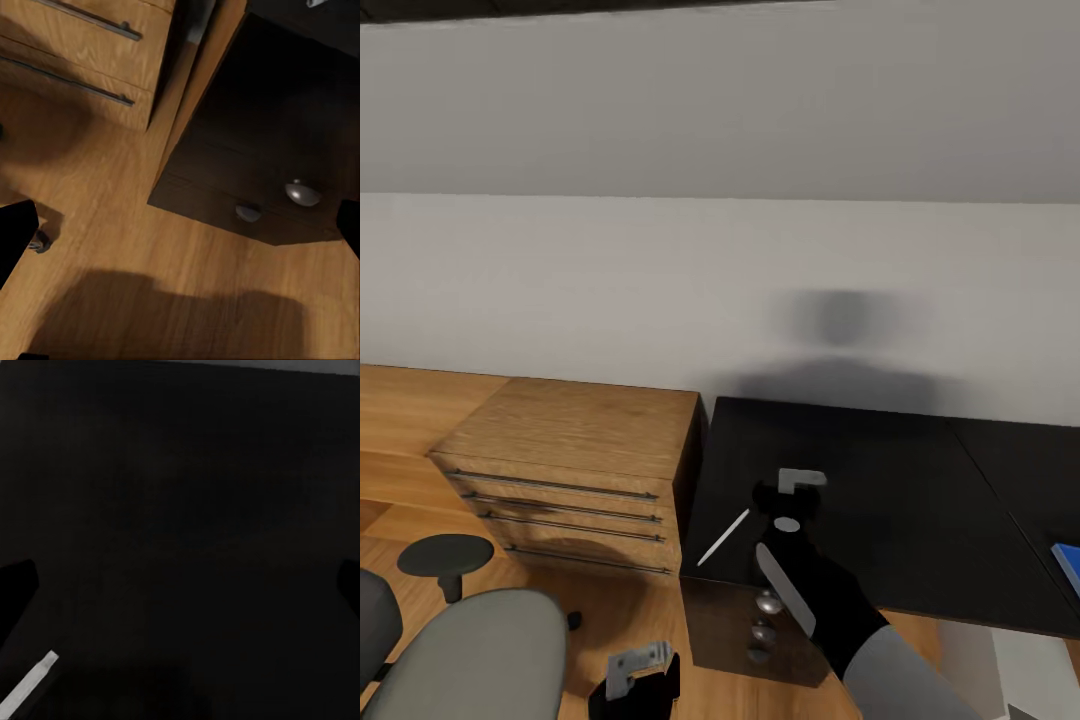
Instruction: In the bedroom, organize the workspace by keeping the computer under the desk, ensuring the monitor is on the desk, placing the keyboard on the desk next to the monitor, placing the mouse on the desk next to the keyboard, moving the folder from the swivel chair onto the desk next to the mouse, stacking the notebook on top of the folder with the pen on top of the notebook, and positioning the swivel chair next to the desk.
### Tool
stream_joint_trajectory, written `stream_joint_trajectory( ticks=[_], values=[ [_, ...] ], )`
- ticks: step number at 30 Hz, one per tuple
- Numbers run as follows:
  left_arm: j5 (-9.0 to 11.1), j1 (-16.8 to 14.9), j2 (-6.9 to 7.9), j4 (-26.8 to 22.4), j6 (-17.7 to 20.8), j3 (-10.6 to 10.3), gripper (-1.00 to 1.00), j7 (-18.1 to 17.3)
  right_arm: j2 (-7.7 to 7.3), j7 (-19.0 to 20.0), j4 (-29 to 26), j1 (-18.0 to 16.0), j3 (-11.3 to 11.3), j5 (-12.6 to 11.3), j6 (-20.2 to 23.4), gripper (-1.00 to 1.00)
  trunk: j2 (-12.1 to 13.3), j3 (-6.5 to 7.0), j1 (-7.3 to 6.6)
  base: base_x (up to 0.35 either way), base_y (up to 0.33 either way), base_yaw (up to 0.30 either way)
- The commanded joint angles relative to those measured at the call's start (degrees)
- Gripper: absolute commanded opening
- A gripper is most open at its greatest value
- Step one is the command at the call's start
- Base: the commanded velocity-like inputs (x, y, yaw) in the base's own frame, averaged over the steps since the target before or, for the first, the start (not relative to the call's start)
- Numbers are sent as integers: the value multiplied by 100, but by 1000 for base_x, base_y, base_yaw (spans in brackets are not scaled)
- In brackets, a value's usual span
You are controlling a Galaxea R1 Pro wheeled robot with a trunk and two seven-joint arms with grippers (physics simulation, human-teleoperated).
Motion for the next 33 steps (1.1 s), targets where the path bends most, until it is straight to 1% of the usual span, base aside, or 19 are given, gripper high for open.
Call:
stream_joint_trajectory(
  ticks=[1, 4, 7, 9, 10, 11, 14, 17, 22, 26, 33],
  values=[
    [45, 0, -52, -179, 59, -5, 100, 38, 17, 192, 412, -236, -84, -47, 43, 100, -5, -6, 1, 0, 0, 0],
    [41, -1, -145, -352, 96, -6, 100, 39, 33, 482, 919, -513, -258, -137, 52, 100, -5, -6, 1, 0, 0, 0],
    [38, -2, -259, -439, 119, -7, 100, 39, 42, 659, 1221, -682, -448, -291, 65, 100, -5, -6, 1, 0, 0, 0],
    [34, -2, -358, -480, 139, -9, 100, 39, 45, 763, 1406, -788, -616, -469, 73, 100, -5, -6, 1, 0, 0, 0],
    [33, -2, -371, -485, 140, -9, 100, 39, 44, 779, 1438, -803, -646, -502, 71, 100, -5, -6, 1, 0, 0, 0],
    [30, -2, -387, -487, 140, -4, 100, 39, 42, 808, 1519, -832, -714, -602, 57, 100, -5, -6, 1, 0, 0, 0],
    [19, -2, -387, -411, 130, 5, 100, 74, 44, 813, 1573, -845, -754, -707, 44, 100, -5, -6, 1, 0, 0, 0],
    [-16, -2, -371, -341, 124, 17, 100, 172, 50, 802, 1583, -841, -761, -730, 36, 100, -5, -6, 1, 0, 0, 0],
    [-66, -2, -305, -285, 104, 50, 100, 532, 57, 751, 1570, -836, -772, -789, 30, 100, -5, -6, 1, 0, 0, 9],
    [-67, -2, -295, -288, 96, 53, 100, 593, 62, 737, 1572, -836, -772, -799, 25, 100, -5, -13, 1, 0, 0, 125],
    [-69, -2, -292, -292, 88, 61, 100, 643, 56, 734, 1575, -836, -774, -797, 28, 100, -5, -39, 1, 0, 0, 225]
  ],
)
